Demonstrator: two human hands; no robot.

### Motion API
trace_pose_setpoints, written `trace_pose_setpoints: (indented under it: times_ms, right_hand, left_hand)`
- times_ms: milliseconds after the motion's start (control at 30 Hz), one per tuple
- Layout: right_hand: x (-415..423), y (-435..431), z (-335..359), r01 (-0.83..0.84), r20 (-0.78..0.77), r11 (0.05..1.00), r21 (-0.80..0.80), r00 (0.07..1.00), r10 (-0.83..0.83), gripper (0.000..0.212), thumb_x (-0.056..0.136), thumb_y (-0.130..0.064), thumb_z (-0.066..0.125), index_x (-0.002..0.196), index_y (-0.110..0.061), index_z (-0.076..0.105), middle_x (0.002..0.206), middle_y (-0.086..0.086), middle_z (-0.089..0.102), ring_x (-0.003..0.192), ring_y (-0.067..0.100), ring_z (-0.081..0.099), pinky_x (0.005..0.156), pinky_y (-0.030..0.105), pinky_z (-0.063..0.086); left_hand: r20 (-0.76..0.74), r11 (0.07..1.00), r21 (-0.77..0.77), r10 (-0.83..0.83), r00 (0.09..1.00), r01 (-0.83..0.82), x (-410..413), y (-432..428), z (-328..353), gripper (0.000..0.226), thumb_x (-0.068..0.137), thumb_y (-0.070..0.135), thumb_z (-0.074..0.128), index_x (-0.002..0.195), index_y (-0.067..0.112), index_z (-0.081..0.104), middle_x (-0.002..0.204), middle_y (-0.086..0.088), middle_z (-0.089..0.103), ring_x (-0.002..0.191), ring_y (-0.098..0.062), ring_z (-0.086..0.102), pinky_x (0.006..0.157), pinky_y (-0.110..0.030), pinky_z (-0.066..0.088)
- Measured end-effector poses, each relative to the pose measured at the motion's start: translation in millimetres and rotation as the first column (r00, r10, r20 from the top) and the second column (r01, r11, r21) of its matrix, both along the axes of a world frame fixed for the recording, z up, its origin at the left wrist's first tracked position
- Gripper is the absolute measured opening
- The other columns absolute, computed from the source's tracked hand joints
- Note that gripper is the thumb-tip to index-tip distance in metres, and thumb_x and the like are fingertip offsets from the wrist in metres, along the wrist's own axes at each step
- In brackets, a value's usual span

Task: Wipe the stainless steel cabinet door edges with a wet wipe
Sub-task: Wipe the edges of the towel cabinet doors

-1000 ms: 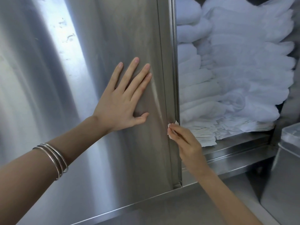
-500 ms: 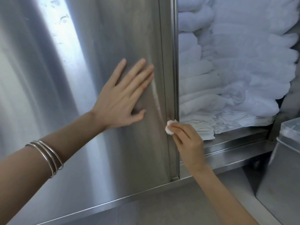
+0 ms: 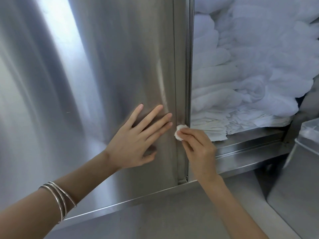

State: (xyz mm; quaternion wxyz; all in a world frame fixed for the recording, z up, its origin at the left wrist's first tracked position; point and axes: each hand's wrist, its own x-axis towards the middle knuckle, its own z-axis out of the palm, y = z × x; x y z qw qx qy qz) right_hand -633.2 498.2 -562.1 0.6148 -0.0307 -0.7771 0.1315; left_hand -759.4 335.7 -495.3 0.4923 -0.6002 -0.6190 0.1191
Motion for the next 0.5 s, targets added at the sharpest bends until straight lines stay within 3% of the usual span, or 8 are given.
trace_pose_setpoints:
  times_ms: [167,267,367,433,500]
  right_hand:
    - [-7,3,-20,0.0,-0.075,1.0,-0.015,0.997,-0.001,0.011,0.078,0.003,0.072,0.089,0.001,0.073,0.09,0.01,0.069,0.082,0.022,0.063,0.079,0.027,0.052]
    - [7,-4,-72,0.033,0.096,0.999,-0.022,0.995,-0.031,0.015,0.07,0.005,0.078,0.084,0.0,0.074,0.085,0.008,0.07,0.078,0.017,0.059,0.075,0.024,0.051]
    - [19,-6,-90,0.033,0.241,0.999,-0.007,0.97,-0.03,0.021,0.062,0.009,0.082,0.078,-0.001,0.074,0.081,0.006,0.07,0.073,0.019,0.063,0.069,0.03,0.053]
    - [15,-5,-70,0.004,0.199,0.999,-0.036,0.98,0.003,0.018,0.068,0.008,0.079,0.082,-0.002,0.075,0.085,0.006,0.071,0.073,0.022,0.065,0.069,0.033,0.054]
    - [3,0,-37,-0.024,0.042,0.997,-0.074,0.999,0.027,0.013,0.075,0.003,0.074,0.087,-0.002,0.074,0.089,0.006,0.07,0.078,0.022,0.064,0.075,0.029,0.052]
  left_hand:
    - [-0.04,1.0,0.012,0.005,0.999,-0.004,-4,2,-2,0.092,0.078,0.049,0.06,0.153,0.01,0.024,0.161,-0.007,0.018,0.149,-0.033,0.009,0.119,-0.057,0.001]
    - [-0.05,1.0,0.026,0.005,0.999,-0.004,-6,4,-4,0.091,0.078,0.049,0.058,0.153,0.011,0.024,0.161,-0.007,0.017,0.149,-0.033,0.009,0.119,-0.057,0.002]
    - [-0.048,1.0,0.03,0.005,0.999,-0.004,-5,4,-4,0.088,0.078,0.048,0.057,0.152,0.01,0.027,0.16,-0.007,0.02,0.149,-0.033,0.011,0.118,-0.057,0.002]
    - [-0.046,1.0,0.026,0.003,0.999,-0.002,-5,5,-4,0.088,0.077,0.048,0.057,0.151,0.01,0.028,0.16,-0.007,0.02,0.149,-0.033,0.011,0.118,-0.058,0.001]
    - [-0.047,1.0,0.028,0.006,0.999,-0.004,-6,5,-5,0.088,0.078,0.048,0.056,0.151,0.01,0.028,0.16,-0.008,0.019,0.149,-0.033,0.011,0.118,-0.058,0.001]
